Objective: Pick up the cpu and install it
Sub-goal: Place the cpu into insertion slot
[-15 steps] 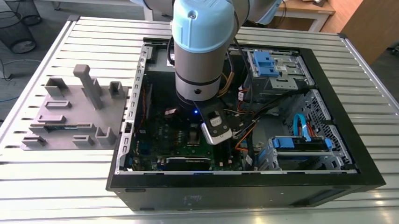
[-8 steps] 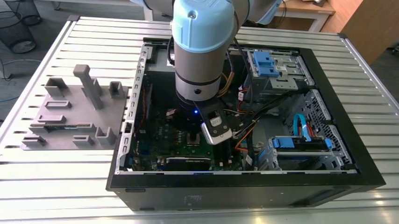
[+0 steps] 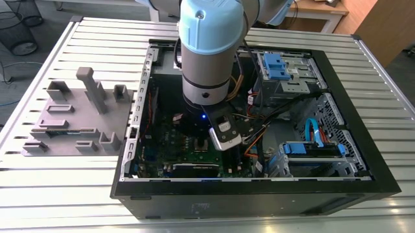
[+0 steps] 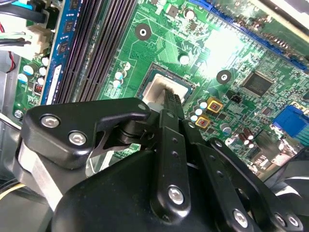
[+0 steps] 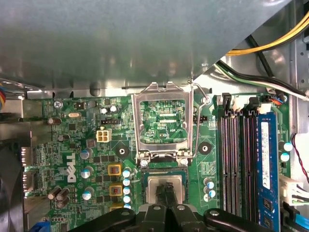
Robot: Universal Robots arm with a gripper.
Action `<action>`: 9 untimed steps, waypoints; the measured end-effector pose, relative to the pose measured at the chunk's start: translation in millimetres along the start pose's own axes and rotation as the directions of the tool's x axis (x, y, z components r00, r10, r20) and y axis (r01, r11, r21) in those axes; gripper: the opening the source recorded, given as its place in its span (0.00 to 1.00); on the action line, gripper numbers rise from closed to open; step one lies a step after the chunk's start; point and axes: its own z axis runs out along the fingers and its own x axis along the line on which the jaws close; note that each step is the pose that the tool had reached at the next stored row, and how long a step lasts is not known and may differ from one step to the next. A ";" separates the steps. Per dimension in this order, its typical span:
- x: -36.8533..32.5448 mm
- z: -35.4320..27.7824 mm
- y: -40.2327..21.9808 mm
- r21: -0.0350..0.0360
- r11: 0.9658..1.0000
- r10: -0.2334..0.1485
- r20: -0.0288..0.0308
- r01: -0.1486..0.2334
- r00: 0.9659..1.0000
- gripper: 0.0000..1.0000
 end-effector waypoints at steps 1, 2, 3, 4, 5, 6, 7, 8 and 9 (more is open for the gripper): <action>0.1 0.1 -0.4 0.001 1.000 0.000 0.000 0.000 1.000 0.11; 0.1 0.6 -0.7 0.001 1.000 0.001 0.000 -0.001 1.000 0.11; 0.0 2.1 -0.7 0.001 1.000 0.001 0.000 -0.001 1.000 0.11; 0.1 3.9 -0.8 0.000 1.000 0.001 0.000 -0.001 1.000 0.11; 0.1 5.4 -0.8 -0.001 1.000 0.001 0.000 -0.001 1.000 0.11; 0.1 5.8 -0.9 -0.002 1.000 0.001 0.000 -0.001 1.000 0.11; 0.1 5.8 -0.9 -0.003 1.000 0.001 0.000 -0.001 1.000 0.11; 0.1 5.8 -0.9 -0.003 1.000 0.001 0.000 -0.001 1.000 0.11; 0.1 5.9 -0.8 -0.003 1.000 0.001 0.000 -0.001 1.000 0.11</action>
